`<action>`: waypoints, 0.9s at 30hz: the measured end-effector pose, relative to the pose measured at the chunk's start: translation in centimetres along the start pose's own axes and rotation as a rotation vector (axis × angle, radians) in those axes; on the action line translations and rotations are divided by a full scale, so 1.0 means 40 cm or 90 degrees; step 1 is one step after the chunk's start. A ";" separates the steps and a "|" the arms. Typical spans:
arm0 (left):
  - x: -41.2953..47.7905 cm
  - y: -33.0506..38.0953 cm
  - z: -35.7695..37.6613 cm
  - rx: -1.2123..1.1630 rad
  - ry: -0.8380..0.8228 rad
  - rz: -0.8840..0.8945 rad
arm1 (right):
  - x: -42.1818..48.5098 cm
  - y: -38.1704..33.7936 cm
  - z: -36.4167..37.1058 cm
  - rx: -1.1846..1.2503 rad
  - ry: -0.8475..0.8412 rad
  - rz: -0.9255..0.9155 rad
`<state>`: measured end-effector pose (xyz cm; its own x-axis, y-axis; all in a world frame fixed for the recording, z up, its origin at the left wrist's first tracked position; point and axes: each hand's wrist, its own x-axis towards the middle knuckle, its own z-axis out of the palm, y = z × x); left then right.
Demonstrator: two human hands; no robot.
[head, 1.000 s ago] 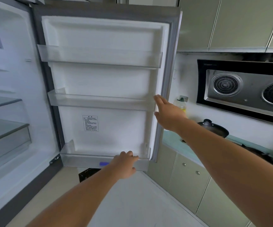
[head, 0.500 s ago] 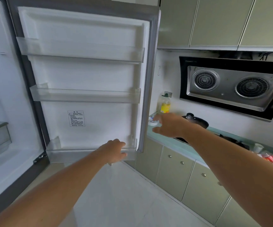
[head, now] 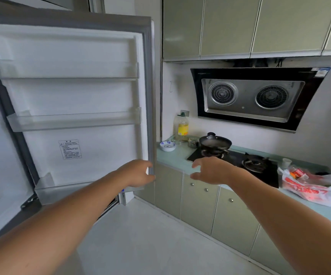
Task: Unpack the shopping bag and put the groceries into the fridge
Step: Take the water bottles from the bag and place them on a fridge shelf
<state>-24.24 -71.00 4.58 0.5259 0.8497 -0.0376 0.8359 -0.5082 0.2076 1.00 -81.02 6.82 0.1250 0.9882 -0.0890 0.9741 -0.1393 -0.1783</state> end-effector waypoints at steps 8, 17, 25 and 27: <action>0.088 0.327 0.103 -0.025 -0.026 0.097 | -0.174 0.282 0.021 0.032 -0.007 0.100; 0.174 0.824 0.299 0.014 -0.089 0.238 | -0.461 0.722 0.022 0.026 -0.016 0.252; 0.207 1.171 0.450 0.027 -0.140 0.334 | -0.620 1.033 0.039 0.051 -0.015 0.369; 0.230 1.220 0.470 0.028 -0.141 0.347 | -0.621 1.087 0.048 0.067 -0.015 0.381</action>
<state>24.36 -90.62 -4.01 0.8977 0.4171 -0.1417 0.4392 -0.8725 0.2140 39.91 -111.74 -0.59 0.6398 0.7349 -0.2247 0.7118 -0.6770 -0.1872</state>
